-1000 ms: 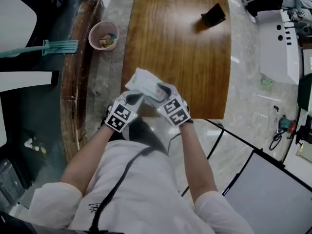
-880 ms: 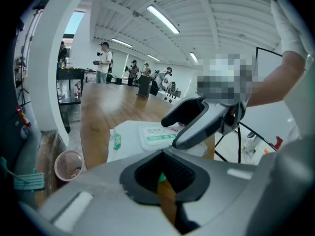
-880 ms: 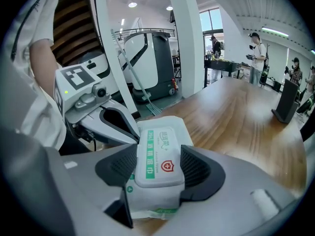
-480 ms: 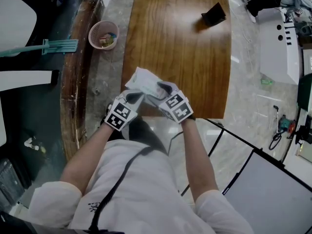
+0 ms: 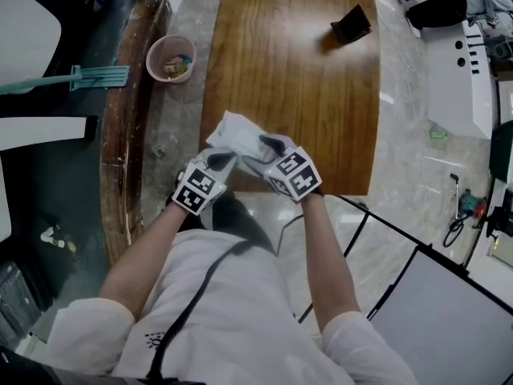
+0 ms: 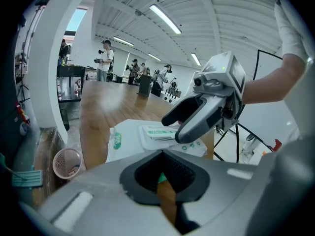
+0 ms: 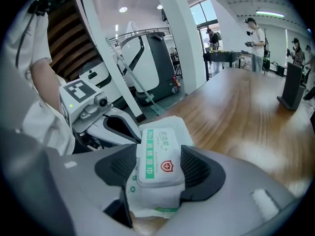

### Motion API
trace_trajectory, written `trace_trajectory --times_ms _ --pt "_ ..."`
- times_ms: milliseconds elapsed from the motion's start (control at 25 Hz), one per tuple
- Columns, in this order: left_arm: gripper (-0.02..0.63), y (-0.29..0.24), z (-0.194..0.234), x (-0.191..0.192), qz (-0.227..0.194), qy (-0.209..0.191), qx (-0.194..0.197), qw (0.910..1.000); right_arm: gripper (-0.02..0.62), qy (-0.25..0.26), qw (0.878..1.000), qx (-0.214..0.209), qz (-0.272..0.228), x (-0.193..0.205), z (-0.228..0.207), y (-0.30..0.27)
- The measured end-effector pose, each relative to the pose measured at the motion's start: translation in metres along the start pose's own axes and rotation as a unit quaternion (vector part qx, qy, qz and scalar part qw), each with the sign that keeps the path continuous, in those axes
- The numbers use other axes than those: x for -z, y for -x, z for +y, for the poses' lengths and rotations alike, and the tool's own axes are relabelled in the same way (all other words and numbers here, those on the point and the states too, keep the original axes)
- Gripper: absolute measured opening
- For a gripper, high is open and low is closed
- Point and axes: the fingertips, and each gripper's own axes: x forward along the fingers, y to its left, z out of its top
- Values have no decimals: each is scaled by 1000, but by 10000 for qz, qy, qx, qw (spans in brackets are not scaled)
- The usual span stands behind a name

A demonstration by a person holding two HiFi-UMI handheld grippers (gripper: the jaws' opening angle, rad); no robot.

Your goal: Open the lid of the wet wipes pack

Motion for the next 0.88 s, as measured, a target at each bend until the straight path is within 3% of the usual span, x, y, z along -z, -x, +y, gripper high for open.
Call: trace_trajectory --times_ms 240,880 --pt "5 1 0 1 52 12 26 10000 287 211 9991 356 -78 -1 0 6" --pt "5 3 -3 2 166 -88 53 9998 272 308 9937 839 -676 -24 -3 30"
